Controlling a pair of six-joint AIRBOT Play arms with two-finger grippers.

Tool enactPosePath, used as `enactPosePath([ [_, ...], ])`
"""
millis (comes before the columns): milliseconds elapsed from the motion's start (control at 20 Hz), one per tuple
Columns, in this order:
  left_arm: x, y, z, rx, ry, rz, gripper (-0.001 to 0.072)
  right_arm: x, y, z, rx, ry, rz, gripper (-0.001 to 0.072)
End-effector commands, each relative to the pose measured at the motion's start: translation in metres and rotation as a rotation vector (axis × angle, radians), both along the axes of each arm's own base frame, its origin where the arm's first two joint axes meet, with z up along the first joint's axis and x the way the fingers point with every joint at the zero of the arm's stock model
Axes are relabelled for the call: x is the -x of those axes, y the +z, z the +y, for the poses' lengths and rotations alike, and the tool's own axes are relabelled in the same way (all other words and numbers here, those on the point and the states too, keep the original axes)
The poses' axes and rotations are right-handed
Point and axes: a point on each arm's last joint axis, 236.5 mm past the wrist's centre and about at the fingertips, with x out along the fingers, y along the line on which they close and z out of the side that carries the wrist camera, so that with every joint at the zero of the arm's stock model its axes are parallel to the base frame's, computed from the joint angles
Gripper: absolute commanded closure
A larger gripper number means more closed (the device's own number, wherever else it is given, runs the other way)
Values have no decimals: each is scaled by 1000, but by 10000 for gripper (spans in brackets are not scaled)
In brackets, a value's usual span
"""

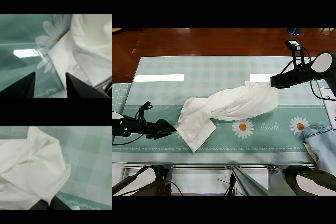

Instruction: Fold the shirts.

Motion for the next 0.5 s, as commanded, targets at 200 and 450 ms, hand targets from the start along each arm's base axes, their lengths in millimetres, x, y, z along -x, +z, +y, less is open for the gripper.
enactPosePath([
  [200, -10, -31, -17, 15, -24, 27, 264, 1, 0, 0, -7, -15, 7, 676],
  [450, -21, -35, -34, -7, -85, 35, 478, 2, 0, 0, -19, -40, 19, 676],
])
